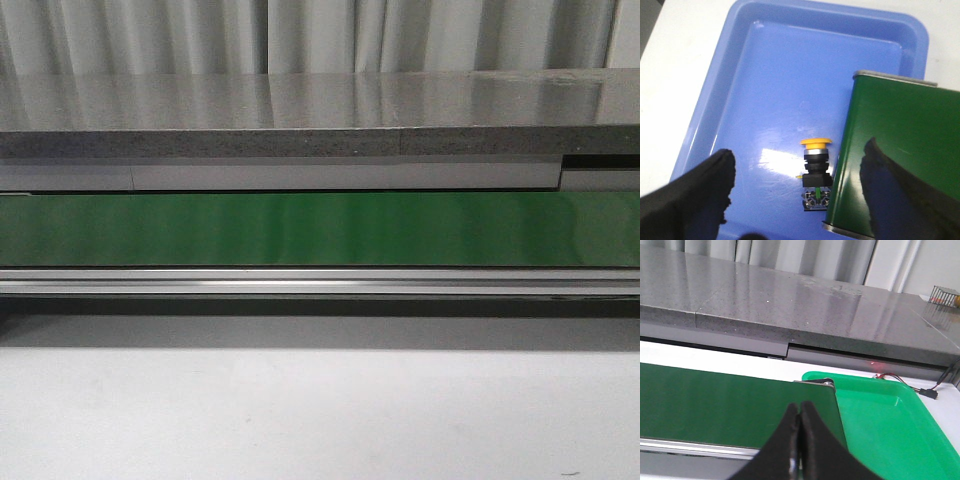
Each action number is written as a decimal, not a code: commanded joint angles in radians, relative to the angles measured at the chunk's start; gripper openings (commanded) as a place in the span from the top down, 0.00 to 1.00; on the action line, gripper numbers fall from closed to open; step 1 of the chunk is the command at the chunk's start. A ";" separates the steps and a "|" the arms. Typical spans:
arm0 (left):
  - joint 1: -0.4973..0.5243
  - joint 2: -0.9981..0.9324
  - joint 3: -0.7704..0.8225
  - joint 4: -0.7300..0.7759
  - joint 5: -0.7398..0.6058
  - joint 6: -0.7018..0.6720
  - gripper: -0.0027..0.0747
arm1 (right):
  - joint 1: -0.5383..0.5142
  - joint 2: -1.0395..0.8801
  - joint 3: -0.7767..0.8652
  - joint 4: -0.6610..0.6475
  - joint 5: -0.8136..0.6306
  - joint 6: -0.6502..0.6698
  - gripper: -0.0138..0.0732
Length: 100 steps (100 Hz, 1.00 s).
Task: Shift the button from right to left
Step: 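Lower the button into the blue tray and open the left gripper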
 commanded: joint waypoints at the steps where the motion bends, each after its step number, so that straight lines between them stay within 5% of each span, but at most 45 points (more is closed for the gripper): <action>1: 0.000 -0.098 0.007 -0.026 -0.081 0.006 0.32 | 0.001 0.010 -0.025 0.011 -0.083 -0.008 0.92; 52: -0.155 -0.611 0.446 -0.063 -0.361 0.013 0.32 | 0.001 0.010 -0.025 0.011 -0.083 -0.008 0.92; 100: -0.239 -1.144 0.759 -0.098 -0.377 0.013 0.32 | 0.001 0.010 -0.025 0.011 -0.083 -0.008 0.92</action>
